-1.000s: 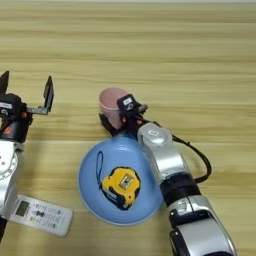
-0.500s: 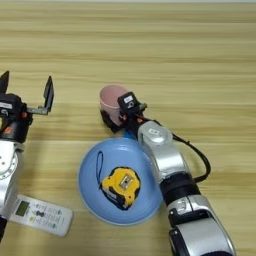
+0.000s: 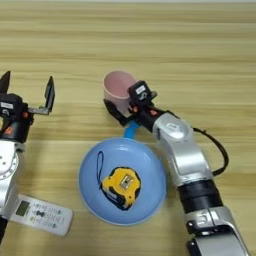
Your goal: Move the objects on the table
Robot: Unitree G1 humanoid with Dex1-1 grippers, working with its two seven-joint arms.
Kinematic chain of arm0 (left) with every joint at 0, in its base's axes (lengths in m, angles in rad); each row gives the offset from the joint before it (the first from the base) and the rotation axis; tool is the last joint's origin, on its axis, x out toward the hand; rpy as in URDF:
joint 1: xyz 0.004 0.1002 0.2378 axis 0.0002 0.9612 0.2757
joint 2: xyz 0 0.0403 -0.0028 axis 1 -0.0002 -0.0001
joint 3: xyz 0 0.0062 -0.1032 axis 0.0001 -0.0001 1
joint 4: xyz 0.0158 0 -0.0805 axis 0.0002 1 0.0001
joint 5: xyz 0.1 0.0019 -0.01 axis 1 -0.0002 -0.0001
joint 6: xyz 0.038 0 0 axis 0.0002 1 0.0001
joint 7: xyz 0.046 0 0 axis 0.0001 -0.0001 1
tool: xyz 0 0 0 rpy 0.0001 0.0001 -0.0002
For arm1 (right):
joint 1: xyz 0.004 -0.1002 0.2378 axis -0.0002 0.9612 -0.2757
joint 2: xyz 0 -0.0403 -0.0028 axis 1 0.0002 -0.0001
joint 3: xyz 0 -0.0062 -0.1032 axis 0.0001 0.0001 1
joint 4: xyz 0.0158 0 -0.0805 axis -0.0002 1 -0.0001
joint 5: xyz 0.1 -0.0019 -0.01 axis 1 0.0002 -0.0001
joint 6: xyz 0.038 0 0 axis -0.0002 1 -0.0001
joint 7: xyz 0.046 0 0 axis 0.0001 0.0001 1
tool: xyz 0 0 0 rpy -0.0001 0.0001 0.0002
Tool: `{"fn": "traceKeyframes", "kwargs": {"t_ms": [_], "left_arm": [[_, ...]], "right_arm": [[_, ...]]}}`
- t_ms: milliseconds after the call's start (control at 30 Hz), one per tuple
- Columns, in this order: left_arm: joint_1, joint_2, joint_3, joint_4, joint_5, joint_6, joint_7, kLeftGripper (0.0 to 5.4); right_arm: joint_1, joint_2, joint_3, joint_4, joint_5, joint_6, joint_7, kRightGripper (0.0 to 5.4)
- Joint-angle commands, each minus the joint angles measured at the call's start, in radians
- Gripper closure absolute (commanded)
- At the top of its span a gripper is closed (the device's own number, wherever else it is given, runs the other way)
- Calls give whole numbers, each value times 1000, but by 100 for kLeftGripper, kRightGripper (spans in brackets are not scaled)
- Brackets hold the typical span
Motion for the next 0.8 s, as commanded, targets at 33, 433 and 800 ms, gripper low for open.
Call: {"fn": "traceKeyframes", "kwargs": {"t_ms": [33, 433, 800], "left_arm": [[-2, 1, -4, -5, -4, 9, -13, 0], [33, 18, -87, -59, -91, 32, -188, 0], [146, 152, -182, -340, -346, 240, -509, 0]], "right_arm": [[34, -62, -25, -97, 42, 45, 52, 106], [157, -204, -55, -248, 132, 65, 201, 107], [182, -232, -41, -289, 148, 62, 234, 107]]}}
